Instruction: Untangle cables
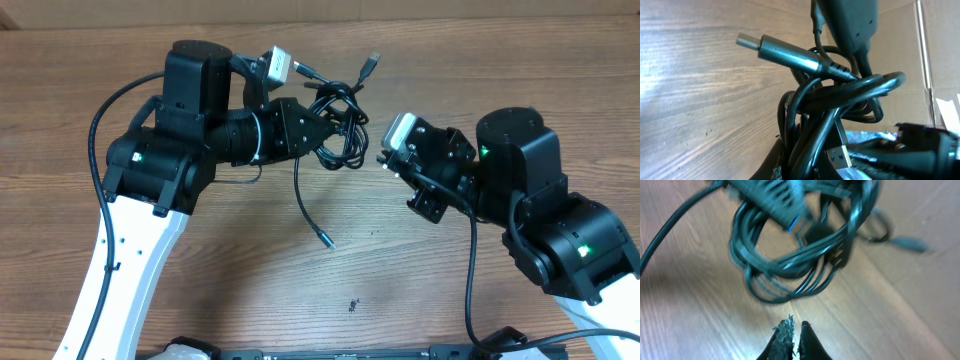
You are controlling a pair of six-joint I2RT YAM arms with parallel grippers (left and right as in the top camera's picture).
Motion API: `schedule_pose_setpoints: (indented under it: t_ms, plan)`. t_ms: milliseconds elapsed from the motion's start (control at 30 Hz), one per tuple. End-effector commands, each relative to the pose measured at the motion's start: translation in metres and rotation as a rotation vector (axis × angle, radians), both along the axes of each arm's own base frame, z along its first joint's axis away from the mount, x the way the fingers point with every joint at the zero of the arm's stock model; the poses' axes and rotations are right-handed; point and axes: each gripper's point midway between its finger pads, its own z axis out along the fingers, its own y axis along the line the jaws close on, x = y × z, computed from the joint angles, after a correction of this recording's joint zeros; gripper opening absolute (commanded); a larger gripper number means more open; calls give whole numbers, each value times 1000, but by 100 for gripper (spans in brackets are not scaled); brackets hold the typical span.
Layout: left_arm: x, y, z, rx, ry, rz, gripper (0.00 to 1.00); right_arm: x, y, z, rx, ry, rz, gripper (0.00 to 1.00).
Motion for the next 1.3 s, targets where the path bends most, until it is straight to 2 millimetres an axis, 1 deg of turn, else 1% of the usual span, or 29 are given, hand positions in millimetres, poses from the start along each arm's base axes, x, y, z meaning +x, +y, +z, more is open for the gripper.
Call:
schedule_pose_setpoints:
  t_ms: [0,67,100,133,200,333,400,467,600,800,933,1067,1267]
  plan:
    - [-6,0,6,2,-9,-17,4,3,5,12,31,-49,12,15]
    - [-10,-1,2,10,6,-27,4,6,7,19,46,-77,12,22]
    - [-13,-3,2,12,12,-36,4,8,8,22,53,-91,12,27]
    - [-15,-5,2,9,12,-45,4,9,8,24,58,-99,12,29]
    - [-21,-13,5,-7,12,-81,4,11,9,26,64,-110,12,32]
    - [-30,-25,7,-15,2,-128,4,14,11,22,57,-98,12,32]
    - [-35,-32,8,-18,-5,-151,4,17,13,17,51,-85,12,30]
    - [-39,-37,9,-20,-14,-169,4,20,14,14,46,-75,12,24]
    - [-37,-36,8,-13,-14,-157,4,20,15,13,45,-73,12,13]
    - [-33,-37,12,-20,-41,-150,4,19,14,9,49,-41,0,5]
    - [-28,-35,15,-35,-36,-126,4,14,11,1,32,-5,-1,4]
    - [-17,-24,16,-44,-14,-72,4,5,7,-12,0,57,0,4]
    - [-7,-10,16,-52,6,-16,4,-12,10,-19,5,124,56,4]
